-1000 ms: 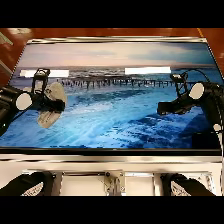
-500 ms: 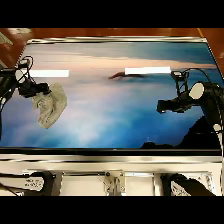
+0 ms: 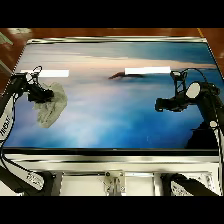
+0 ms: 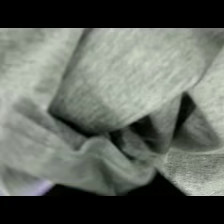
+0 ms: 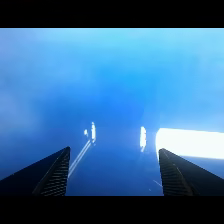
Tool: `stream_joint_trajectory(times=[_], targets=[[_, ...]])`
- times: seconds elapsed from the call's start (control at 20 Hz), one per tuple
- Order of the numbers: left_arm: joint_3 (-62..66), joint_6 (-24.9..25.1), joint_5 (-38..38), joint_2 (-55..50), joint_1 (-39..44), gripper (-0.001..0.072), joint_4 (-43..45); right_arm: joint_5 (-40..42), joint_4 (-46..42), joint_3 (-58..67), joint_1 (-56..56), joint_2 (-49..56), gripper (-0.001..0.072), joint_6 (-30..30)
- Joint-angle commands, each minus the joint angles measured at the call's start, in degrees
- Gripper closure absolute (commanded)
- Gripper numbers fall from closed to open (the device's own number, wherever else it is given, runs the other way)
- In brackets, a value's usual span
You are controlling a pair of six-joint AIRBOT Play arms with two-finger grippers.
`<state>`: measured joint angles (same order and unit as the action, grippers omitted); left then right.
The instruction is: Fold the shirts.
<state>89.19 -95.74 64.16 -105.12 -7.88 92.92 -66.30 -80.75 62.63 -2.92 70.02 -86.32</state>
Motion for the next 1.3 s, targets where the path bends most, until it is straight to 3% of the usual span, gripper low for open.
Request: stream_joint_trajectory(times=[0.0,0.25,0.5,0.75,1.05,1.1,1.15,1.2,1.25], targets=[[0.68,0.13,1.62,0.24,0.04,0.0674,-3.67,0.46,1.81,-0.02,0.02,0.87,0.0047,-0.5],[1.6,4.22,2.1,12.7,3.87,0.0675,-10.19,0.07,1.62,0.17,0.02,0.81,0.0047,-0.44],[1.46,4.35,3.02,31.71,17.18,0.0674,-13.99,-6.21,1.11,4.9,0.02,0.81,0.0056,2.16],[0.61,-4.87,2.16,36.17,36.13,0.0674,-14.56,-17.29,0.7,13.57,0.02,-0.11,0.0055,5.33],[-9.81,-16.7,-17.11,29.22,58.49,0.0673,-14.53,-23.89,-2.91,15.28,0.02,-5.77,0.0055,5.64],[-10.54,-17.2,-19.04,26.51,60.74,0.0645,-14.49,-24.26,-3.93,15.26,0.02,-6.34,0.0055,5.62],[-10.54,-15.43,-19.04,24.22,61.66,0.0396,-13.44,-24.28,-4.11,15.28,0.02,-6.56,0.0055,5.62],[-10.51,-15.17,-17.29,22.67,61.16,0.0035,-11.23,-24.13,-4.15,15.26,0.02,-6.54,0.0055,5.62],[-10.27,-16.31,-13.05,22.29,59.34,-0.0007,-9.46,-23.45,-4.72,15.19,0.02,-6.49,0.0055,5.62]])
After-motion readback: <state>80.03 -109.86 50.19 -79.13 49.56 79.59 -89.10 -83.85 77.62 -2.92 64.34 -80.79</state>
